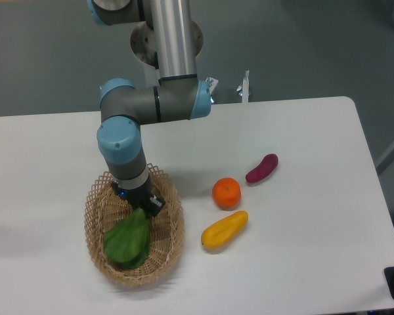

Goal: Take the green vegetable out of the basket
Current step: 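Lift the bok choy out of the basket and carry it away, then raise the held bok choy above the purple sweet potato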

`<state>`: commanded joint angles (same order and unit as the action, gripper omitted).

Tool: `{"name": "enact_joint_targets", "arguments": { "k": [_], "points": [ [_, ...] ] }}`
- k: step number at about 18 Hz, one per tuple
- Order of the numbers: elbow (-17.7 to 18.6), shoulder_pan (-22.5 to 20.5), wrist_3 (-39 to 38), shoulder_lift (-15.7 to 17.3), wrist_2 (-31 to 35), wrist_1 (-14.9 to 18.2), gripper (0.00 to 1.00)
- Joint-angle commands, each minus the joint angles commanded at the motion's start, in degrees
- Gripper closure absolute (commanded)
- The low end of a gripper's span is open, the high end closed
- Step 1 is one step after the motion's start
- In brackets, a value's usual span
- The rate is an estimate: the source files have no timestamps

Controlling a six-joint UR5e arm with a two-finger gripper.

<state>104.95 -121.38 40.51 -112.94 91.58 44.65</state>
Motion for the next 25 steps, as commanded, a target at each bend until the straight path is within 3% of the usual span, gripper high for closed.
{"name": "enact_joint_targets", "arguments": {
  "k": [7, 12, 18, 25],
  "points": [
    [-2.4, -4.0, 6.8, 5.4, -0.6, 2.7, 0.68],
    [-7.5, -10.4, 14.8, 8.1, -1.4, 10.9, 0.68],
    [-15.9, -21.9, 26.6, 8.9, -4.2, 23.0, 0.67],
    [-16.5, -31.7, 41.0, 8.6, -4.4, 24.1, 0.67]
  ]
}}
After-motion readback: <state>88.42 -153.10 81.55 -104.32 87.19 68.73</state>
